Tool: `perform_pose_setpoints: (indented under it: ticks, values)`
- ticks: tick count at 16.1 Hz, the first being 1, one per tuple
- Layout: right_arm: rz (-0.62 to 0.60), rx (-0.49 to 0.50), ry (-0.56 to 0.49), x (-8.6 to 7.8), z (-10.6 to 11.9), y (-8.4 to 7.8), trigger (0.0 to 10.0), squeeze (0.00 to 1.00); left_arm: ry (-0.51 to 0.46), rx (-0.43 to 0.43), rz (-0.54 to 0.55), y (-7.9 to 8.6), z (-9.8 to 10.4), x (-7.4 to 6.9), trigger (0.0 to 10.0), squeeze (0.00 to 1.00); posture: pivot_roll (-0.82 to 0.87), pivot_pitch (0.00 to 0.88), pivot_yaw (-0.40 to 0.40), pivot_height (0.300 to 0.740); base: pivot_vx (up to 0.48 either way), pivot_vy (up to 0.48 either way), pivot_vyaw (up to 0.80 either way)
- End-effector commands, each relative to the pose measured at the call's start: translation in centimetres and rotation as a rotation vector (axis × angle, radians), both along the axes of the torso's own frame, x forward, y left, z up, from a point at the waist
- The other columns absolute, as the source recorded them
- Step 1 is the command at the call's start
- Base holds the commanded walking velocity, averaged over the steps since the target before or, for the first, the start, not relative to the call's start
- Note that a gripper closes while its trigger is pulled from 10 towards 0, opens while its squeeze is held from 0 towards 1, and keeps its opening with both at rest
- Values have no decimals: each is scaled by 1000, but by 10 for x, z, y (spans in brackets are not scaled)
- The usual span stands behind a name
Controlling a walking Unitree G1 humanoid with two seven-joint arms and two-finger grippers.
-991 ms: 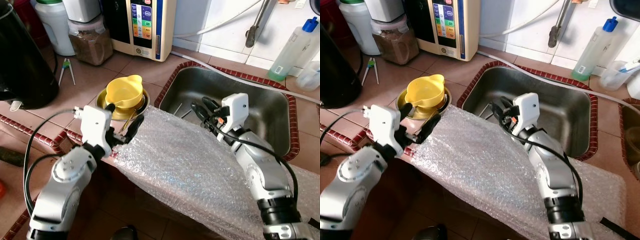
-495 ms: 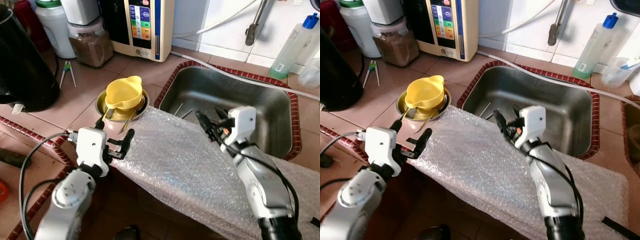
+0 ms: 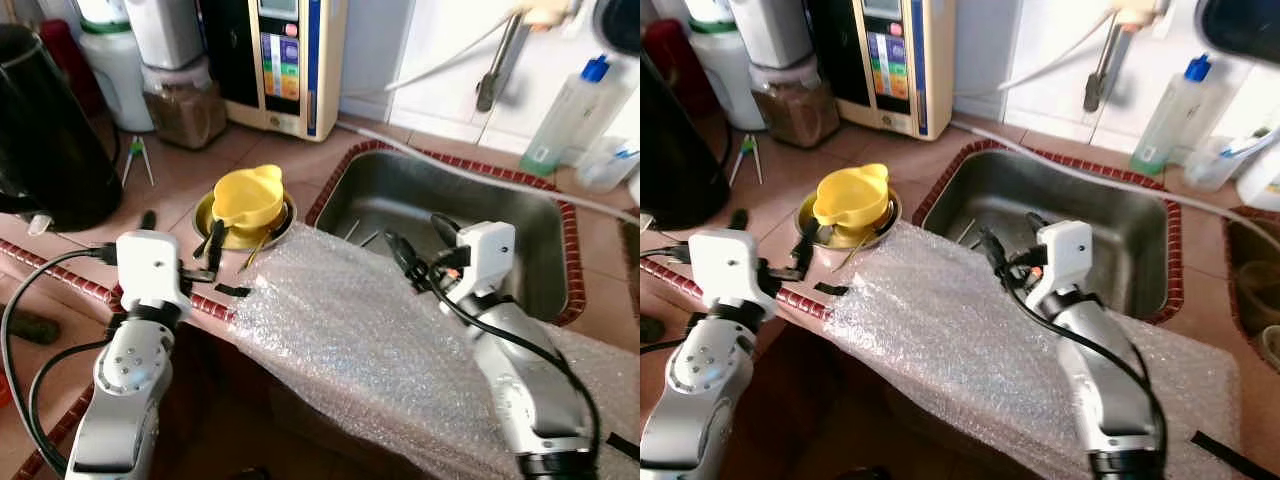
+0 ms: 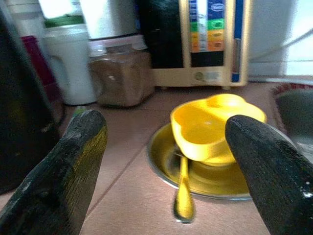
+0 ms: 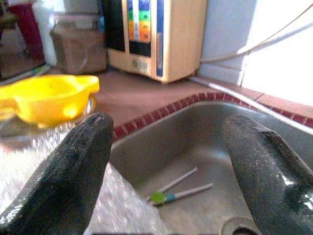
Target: Kitchen organization
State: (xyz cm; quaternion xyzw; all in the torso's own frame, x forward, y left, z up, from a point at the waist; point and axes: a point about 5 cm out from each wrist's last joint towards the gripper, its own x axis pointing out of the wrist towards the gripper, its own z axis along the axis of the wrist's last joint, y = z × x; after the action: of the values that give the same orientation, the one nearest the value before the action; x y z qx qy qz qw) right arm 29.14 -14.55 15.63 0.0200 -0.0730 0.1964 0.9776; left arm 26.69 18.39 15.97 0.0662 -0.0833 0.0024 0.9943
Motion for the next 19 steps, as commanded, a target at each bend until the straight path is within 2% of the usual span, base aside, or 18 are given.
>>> perform_pose_setpoints:
  ticks: [1, 2, 4, 8, 10, 11, 12, 16, 19]
  values:
    - [-9, 20, -40, 1, 12, 6, 10000, 0, 0, -23, 23, 0, -1, 3, 10000, 0, 28, 24, 1, 740, 0, 0, 0]
    - [-12, 38, -44, 0, 13, 11, 10000, 0, 7, -29, 23, -3, -2, 6, 10000, 0, 24, 26, 9, 740, 0, 0, 0]
    - [-23, 44, -46, 0, 11, 12, 10000, 0, 26, -43, 25, -8, -6, 9, 10000, 0, 21, 22, 22, 740, 0, 0, 0]
    - [-130, 72, -39, 1, 10, 0, 10000, 0, 66, -67, -18, -19, -6, 12, 10000, 0, 7, 34, 49, 740, 0, 0, 0]
    - [-138, 75, -21, 0, 10, 0, 10000, 0, 91, -57, -35, -18, -9, 13, 10000, 0, 2, 36, 53, 740, 0, 0, 0]
    - [-139, 67, -20, -1, 8, 0, 10000, 0, 137, -114, -60, -19, -10, 15, 10000, 0, 2, 37, 58, 740, 0, 0, -800]
    - [-143, 81, -21, -1, 8, -1, 10000, 0, 149, -111, -79, -21, -10, 17, 10000, 0, 2, 39, 60, 740, 0, 0, 0]
    - [-149, 96, -23, 0, 9, 3, 10000, 0, 177, -134, -146, -30, -9, 17, 10000, 0, 8, 44, 69, 740, 0, 0, 0]
    - [-150, 101, -25, 1, 9, 6, 10000, 0, 187, -132, -151, -30, -7, 18, 10000, 0, 12, 43, 74, 740, 0, 0, 0]
